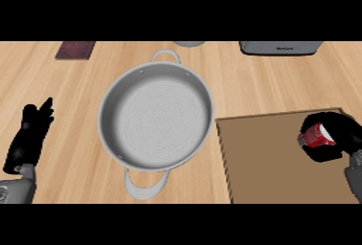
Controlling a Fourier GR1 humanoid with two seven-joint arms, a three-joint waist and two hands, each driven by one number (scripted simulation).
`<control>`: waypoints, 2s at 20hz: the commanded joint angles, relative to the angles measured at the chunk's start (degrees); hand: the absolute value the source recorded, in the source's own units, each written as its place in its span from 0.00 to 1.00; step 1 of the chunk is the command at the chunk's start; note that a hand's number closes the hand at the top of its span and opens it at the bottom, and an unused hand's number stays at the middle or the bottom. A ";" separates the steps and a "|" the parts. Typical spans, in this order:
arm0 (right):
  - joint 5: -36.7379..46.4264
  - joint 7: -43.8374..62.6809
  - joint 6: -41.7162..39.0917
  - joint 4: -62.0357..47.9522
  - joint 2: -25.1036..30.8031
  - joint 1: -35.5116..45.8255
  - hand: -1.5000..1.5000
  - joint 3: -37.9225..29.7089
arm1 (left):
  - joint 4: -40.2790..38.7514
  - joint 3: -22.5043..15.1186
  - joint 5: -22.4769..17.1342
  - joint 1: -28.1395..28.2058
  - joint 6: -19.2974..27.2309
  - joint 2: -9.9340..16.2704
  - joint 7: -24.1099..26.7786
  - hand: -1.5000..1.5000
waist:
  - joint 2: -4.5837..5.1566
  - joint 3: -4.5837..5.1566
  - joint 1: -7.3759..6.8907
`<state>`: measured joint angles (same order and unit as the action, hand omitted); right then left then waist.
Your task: Pick the can from the tray and place it in the pot
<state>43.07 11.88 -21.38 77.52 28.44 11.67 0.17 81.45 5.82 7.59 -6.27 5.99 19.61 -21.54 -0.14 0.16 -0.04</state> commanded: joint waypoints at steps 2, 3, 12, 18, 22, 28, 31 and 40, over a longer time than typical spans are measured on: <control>5.85 -3.14 5.49 -2.31 -0.35 1.45 1.00 1.21 | 4.30 -0.19 0.15 3.32 -1.46 -0.78 -0.96 0.50 | 0.12 -0.18 -0.35; 7.20 -4.94 8.21 -2.22 -0.98 -0.93 1.00 1.77 | -2.46 0.26 1.68 0.05 -0.26 -1.35 2.37 0.50 | 0.18 -0.16 0.02; 9.01 -2.33 3.07 8.63 -0.68 0.08 1.00 0.83 | 1.32 0.63 3.60 2.29 0.38 -3.24 0.71 0.50 | 0.08 -0.14 0.00; 14.04 -2.78 8.03 20.03 -2.61 -8.50 1.00 4.77 | 0.83 3.77 0.80 0.55 -3.04 -0.70 -0.53 0.50 | -0.01 -0.13 0.50; 9.18 -1.90 8.32 29.33 -3.76 -8.58 1.00 0.12 | 3.13 3.00 1.29 -0.32 -2.85 -0.93 -3.51 0.50 | -0.23 -0.15 1.07; -1.29 -3.06 8.73 43.73 -7.54 -3.38 1.00 -3.92 | 2.62 3.13 2.13 2.41 -1.82 -1.52 -0.72 0.50 | -0.44 -0.12 1.22; -1.00 -0.40 10.06 49.10 -10.38 -1.40 1.00 -2.07 | 2.99 2.46 2.49 -0.25 -2.38 -1.32 -3.00 0.50 | -0.19 -0.13 0.76; -8.96 25.27 -8.35 56.39 -9.89 23.30 1.00 1.65 | 3.55 2.40 3.59 3.01 -2.12 -2.30 0.53 0.50 | -0.10 -0.03 -0.30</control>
<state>38.36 27.55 -22.69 131.79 19.00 25.82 0.11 84.56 8.31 10.22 -4.17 3.37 17.51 -21.88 -0.25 0.10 -0.11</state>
